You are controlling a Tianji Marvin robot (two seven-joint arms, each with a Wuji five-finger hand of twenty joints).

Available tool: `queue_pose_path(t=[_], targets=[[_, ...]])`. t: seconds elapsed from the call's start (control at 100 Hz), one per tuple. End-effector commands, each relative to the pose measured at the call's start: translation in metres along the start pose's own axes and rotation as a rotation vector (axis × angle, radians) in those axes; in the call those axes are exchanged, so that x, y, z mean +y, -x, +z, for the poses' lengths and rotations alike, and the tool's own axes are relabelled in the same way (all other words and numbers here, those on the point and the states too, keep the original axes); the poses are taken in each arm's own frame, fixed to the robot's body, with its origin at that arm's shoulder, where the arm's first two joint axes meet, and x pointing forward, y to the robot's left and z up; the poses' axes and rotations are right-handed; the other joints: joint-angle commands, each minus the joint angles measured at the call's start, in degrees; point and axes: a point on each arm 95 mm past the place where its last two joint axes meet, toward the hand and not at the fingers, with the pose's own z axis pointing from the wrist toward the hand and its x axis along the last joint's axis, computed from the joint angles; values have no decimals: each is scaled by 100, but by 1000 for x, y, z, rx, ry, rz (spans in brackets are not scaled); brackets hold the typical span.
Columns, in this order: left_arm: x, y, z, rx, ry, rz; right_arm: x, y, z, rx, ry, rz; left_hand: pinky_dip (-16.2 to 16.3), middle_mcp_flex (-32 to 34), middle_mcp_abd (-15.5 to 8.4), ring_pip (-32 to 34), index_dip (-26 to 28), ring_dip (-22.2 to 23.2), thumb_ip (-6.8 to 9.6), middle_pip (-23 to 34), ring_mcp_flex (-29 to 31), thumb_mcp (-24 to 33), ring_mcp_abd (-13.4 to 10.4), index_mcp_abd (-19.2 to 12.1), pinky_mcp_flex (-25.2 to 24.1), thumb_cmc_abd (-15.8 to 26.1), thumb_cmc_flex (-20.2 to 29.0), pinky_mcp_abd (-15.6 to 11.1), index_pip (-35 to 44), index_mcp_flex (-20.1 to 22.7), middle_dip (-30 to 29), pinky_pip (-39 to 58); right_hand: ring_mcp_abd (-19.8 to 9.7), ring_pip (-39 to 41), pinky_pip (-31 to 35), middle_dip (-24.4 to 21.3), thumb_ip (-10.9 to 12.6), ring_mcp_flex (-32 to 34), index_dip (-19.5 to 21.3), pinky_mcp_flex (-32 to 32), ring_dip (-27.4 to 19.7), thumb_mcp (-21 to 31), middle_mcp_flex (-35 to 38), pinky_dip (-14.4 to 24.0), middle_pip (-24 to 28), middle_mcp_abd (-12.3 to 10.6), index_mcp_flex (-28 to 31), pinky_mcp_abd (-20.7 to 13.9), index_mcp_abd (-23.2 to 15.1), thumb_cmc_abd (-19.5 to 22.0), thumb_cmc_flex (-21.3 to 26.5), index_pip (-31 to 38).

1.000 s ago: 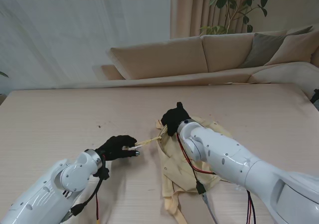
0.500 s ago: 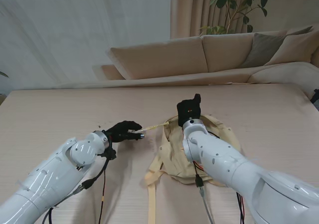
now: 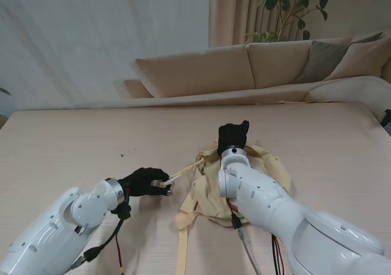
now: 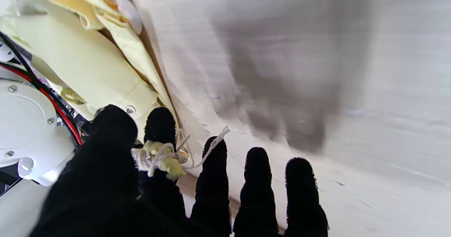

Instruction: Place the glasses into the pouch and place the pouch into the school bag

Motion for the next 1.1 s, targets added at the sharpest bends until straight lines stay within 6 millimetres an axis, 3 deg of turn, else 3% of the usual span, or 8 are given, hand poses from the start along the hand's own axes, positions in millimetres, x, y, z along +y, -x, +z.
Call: queue_pose_path(t=[0.0,0.16,0.25,0.36,0.48,0.55,0.79,1.09], targets=[[25,22,-22,-59,74,31,-5,25,6,-56,-12,-44,26,47,-29,11,-43,73,68,-28,90,-212,13,97,-27,186,120,42,1007,746,48,89,-178,268,168,132,1215,404,117,172,129,1024,563,102,274,1805,462,232,943,288,1283,420],[28,16,-52,-76,-12,108,-9,30,6,-79,-16,-45,48,156,-47,31,-104,75,94,-20,249,-287,31,23,66,88,245,91,873,402,60,134,-267,227,204,269,2071,663,132,672,376,1016,751,93,315,1933,493,321,1172,288,1360,666],[25,14,-66,-100,-62,153,-10,34,7,-110,-14,-14,73,200,-65,21,-164,67,138,-41,321,-496,30,-61,107,94,519,101,871,55,91,151,-257,184,246,371,3681,779,129,862,468,282,770,62,351,1998,501,320,1273,289,1511,738],[22,17,-71,-131,-140,149,-11,36,9,-176,-84,58,114,459,-45,147,-235,115,138,59,576,-482,89,-174,229,36,807,149,864,26,130,231,-8,96,215,494,4048,831,108,864,504,31,831,43,207,2083,510,424,1545,288,1767,734],[16,20,-61,-121,-167,96,-13,44,7,-176,-251,82,139,556,-141,266,-241,193,92,227,655,-596,79,-163,215,95,956,134,917,16,279,260,-360,-740,159,159,-778,-32,-566,124,-74,1023,-115,74,-469,1159,172,-75,478,1679,884,-496],[13,21,-52,-104,-164,84,-12,45,6,-134,-256,71,141,428,-153,263,-249,204,103,206,587,-641,49,-249,198,88,938,120,916,23,299,258,-804,-1162,53,-93,-2147,-515,-612,-413,-107,963,-744,69,-933,465,-405,-212,70,2344,415,-1226],[7,20,-27,-60,-125,61,5,48,2,71,-270,8,118,241,-156,233,-309,212,147,157,458,-689,4,-336,125,68,907,100,875,69,303,199,-2155,-2580,-1705,-1052,-1868,-3743,-309,-2124,-6,-1044,-5273,-398,-1465,-1487,-4275,-1139,-830,3877,-1037,-3604],[4,17,-18,-44,-142,40,33,27,-13,399,-136,-2,122,196,-152,236,-325,218,149,162,424,-693,2,-332,133,52,919,104,889,98,296,210,-2638,-3974,-2787,-1551,-2336,-4400,-1409,-2146,-708,-736,-6546,-67,-2374,-2103,-5765,-1309,-1073,3093,-1977,-3231]])
